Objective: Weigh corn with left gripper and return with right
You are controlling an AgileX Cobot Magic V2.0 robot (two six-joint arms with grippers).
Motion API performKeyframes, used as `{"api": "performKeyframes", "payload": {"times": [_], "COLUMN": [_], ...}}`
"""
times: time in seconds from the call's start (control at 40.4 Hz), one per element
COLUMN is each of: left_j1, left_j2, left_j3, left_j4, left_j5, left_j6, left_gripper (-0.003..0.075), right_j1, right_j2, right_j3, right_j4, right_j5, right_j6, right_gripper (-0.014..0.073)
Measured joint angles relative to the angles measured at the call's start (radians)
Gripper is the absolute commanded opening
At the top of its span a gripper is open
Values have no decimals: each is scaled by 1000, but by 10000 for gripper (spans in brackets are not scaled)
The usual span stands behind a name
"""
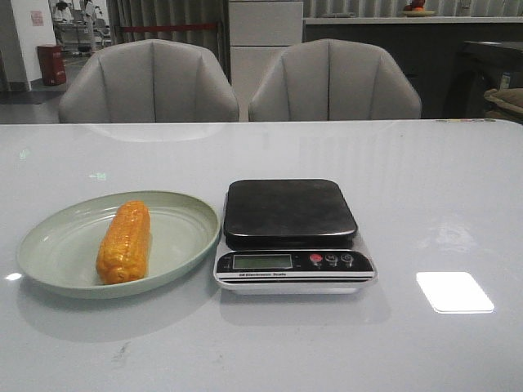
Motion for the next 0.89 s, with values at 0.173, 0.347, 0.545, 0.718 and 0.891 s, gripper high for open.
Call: {"api": "performKeyframes", "payload": {"times": [0.173, 0.347, 0.545, 0.718, 0.891], "left_j1": [0, 0, 0, 0, 0], "left_j2": [0, 0, 0, 0, 0], "left_j3": [2, 2, 2, 2, 8], "left_j4": [0, 0, 0, 0, 0], "left_j5": [0, 0, 0, 0, -2], "left_j6": [0, 0, 0, 0, 0], "left_gripper": [121, 121, 121, 121, 121], "right_j1": [0, 0, 0, 0, 0], "right_j2": [0, 0, 0, 0, 0], "right_j3": [6, 6, 6, 6, 6], "right_j4": [0, 0, 0, 0, 0], "right_j5": [-7, -7, -7, -7, -7], "right_j6": [0, -2, -2, -2, -2], "right_gripper": [178, 178, 178, 178, 178]}}
